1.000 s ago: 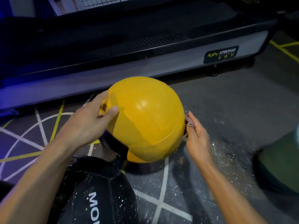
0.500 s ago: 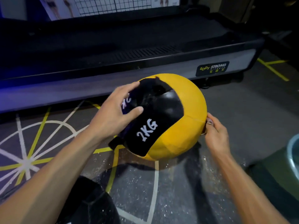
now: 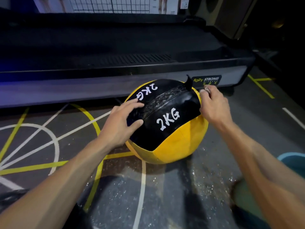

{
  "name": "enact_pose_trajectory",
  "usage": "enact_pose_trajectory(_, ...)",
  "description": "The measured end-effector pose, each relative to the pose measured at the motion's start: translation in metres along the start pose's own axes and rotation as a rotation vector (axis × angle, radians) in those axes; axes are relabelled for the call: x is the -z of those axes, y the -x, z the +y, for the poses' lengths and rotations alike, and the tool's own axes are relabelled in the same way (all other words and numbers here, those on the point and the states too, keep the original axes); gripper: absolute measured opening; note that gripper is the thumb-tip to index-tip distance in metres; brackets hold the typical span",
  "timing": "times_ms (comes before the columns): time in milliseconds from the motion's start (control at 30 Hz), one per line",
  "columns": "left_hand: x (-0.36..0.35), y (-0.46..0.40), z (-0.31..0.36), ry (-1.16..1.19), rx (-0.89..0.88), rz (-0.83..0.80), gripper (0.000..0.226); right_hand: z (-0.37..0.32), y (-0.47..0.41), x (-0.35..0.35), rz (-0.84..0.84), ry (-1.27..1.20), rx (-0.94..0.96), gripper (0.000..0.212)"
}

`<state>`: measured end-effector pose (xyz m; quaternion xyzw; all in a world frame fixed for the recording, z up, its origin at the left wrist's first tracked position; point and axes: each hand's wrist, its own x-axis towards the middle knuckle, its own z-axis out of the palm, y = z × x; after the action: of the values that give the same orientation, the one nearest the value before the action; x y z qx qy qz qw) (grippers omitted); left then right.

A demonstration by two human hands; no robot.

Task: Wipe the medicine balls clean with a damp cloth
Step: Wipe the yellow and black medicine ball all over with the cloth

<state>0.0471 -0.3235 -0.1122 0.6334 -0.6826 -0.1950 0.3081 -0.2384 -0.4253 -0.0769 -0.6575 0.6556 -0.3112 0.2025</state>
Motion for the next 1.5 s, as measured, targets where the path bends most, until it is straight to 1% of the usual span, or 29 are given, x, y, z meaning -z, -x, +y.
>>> enact_pose_trajectory(100, -0.007, 0.002, -0.001, 0.044, -0.021, 0.019, 0.046, -0.021, -0.023, 0.006, -0.048, 0.102, 0.025, 0.059)
enact_pose_trajectory(133, -0.007, 0.003, 0.000, 0.073, -0.030, 0.013, 0.045, -0.024, -0.030, 0.005, -0.052, 0.127, 0.019, 0.061)
enact_pose_trajectory(200, -0.004, 0.002, -0.002, 0.100, -0.025, 0.030, 0.048, -0.023, -0.041, -0.001, -0.038, 0.190, 0.011, 0.048)
enact_pose_trajectory(233, -0.002, 0.002, -0.004, 0.101, 0.014, 0.056, 0.053, -0.021, -0.045, -0.004, -0.019, 0.221, 0.020, 0.041)
enact_pose_trajectory(267, 0.002, 0.001, -0.004, 0.089, 0.100, 0.072, 0.058, -0.018, -0.047, -0.008, 0.004, 0.236, 0.027, 0.034)
enact_pose_trajectory(300, 0.005, -0.001, -0.007, 0.065, 0.232, 0.040, 0.062, -0.015, -0.048, -0.011, 0.029, 0.242, 0.033, 0.030)
enact_pose_trajectory(333, 0.008, -0.002, -0.010, 0.031, 0.390, -0.048, 0.067, -0.014, -0.048, -0.013, 0.048, 0.246, 0.042, 0.028)
enact_pose_trajectory(367, 0.010, -0.002, -0.013, -0.008, 0.533, -0.177, 0.077, -0.012, -0.047, -0.015, 0.063, 0.243, 0.050, 0.028)
enact_pose_trajectory(400, 0.009, 0.000, -0.016, 0.006, 0.635, -0.313, 0.085, -0.011, -0.046, -0.016, 0.079, 0.228, 0.056, 0.030)
enact_pose_trajectory(433, 0.007, 0.002, -0.018, 0.078, 0.696, -0.404, 0.085, -0.009, -0.045, -0.017, 0.093, 0.203, 0.060, 0.034)
enact_pose_trajectory(467, 0.005, 0.005, -0.020, 0.188, 0.716, -0.429, 0.079, -0.007, -0.043, -0.019, 0.109, 0.176, 0.065, 0.037)
enact_pose_trajectory(533, 0.001, 0.002, -0.020, 0.383, 0.703, -0.358, 0.066, -0.007, -0.036, -0.021, 0.140, 0.099, 0.082, 0.043)
enact_pose_trajectory(567, -0.001, -0.001, -0.020, 0.432, 0.682, -0.329, 0.059, -0.009, -0.033, -0.021, 0.143, 0.043, 0.082, 0.043)
enact_pose_trajectory(667, -0.001, -0.010, -0.020, 0.431, 0.648, -0.258, 0.040, -0.019, -0.032, -0.023, 0.113, -0.129, 0.059, 0.042)
enact_pose_trajectory(733, 0.002, -0.012, -0.022, 0.450, 0.596, -0.112, 0.037, -0.025, -0.040, -0.021, 0.121, -0.213, 0.034, 0.038)
enact_pose_trajectory(800, 0.015, -0.018, -0.015, 0.515, 0.504, 0.083, 0.039, -0.030, -0.048, -0.018, 0.168, -0.304, 0.011, 0.039)
enact_pose_trajectory(867, 0.034, -0.033, -0.006, 0.439, 0.392, 0.225, 0.044, -0.035, -0.055, -0.014, 0.208, -0.381, -0.009, 0.040)
enact_pose_trajectory(900, 0.044, -0.039, -0.002, 0.368, 0.361, 0.245, 0.044, -0.035, -0.058, -0.013, 0.209, -0.405, -0.022, 0.040)
enact_pose_trajectory(967, 0.060, -0.051, 0.004, 0.279, 0.354, 0.239, 0.044, -0.033, -0.061, -0.016, 0.195, -0.436, -0.068, 0.039)
enact_pose_trajectory(1033, 0.061, -0.055, -0.005, 0.242, 0.407, 0.174, 0.047, -0.027, -0.061, -0.028, 0.160, -0.440, -0.128, 0.035)
enact_pose_trajectory(1100, 0.046, -0.048, -0.020, 0.201, 0.484, 0.109, 0.049, -0.017, -0.056, -0.044, 0.114, -0.436, -0.179, 0.035)
enact_pose_trajectory(1133, 0.037, -0.044, -0.027, 0.226, 0.517, 0.103, 0.048, -0.013, -0.054, -0.050, 0.097, -0.421, -0.188, 0.036)
enact_pose_trajectory(1200, 0.024, -0.037, -0.037, 0.312, 0.550, 0.153, 0.043, -0.009, -0.053, -0.060, 0.079, -0.388, -0.199, 0.036)
enact_pose_trajectory(1267, 0.023, -0.036, -0.034, 0.302, 0.549, 0.168, 0.033, -0.019, -0.056, -0.061, 0.055, -0.355, -0.187, 0.033)
enact_pose_trajectory(1300, 0.023, -0.035, -0.033, 0.283, 0.539, 0.164, 0.028, -0.024, -0.059, -0.060, 0.038, -0.342, -0.182, 0.028)
enact_pose_trajectory(1367, 0.021, -0.035, -0.034, 0.265, 0.522, 0.181, 0.022, -0.034, -0.062, -0.054, -0.021, -0.363, -0.246, 0.017)
enact_pose_trajectory(1400, 0.019, -0.035, -0.035, 0.274, 0.524, 0.211, 0.021, -0.038, -0.058, -0.051, -0.052, -0.373, -0.297, 0.016)
enact_pose_trajectory(1467, 0.014, -0.032, -0.036, 0.321, 0.563, 0.289, 0.019, -0.044, -0.051, -0.044, -0.060, -0.427, -0.357, 0.012)
enact_pose_trajectory(1500, 0.011, -0.031, -0.036, 0.337, 0.585, 0.322, 0.019, -0.048, -0.048, -0.039, -0.044, -0.492, -0.374, 0.012)
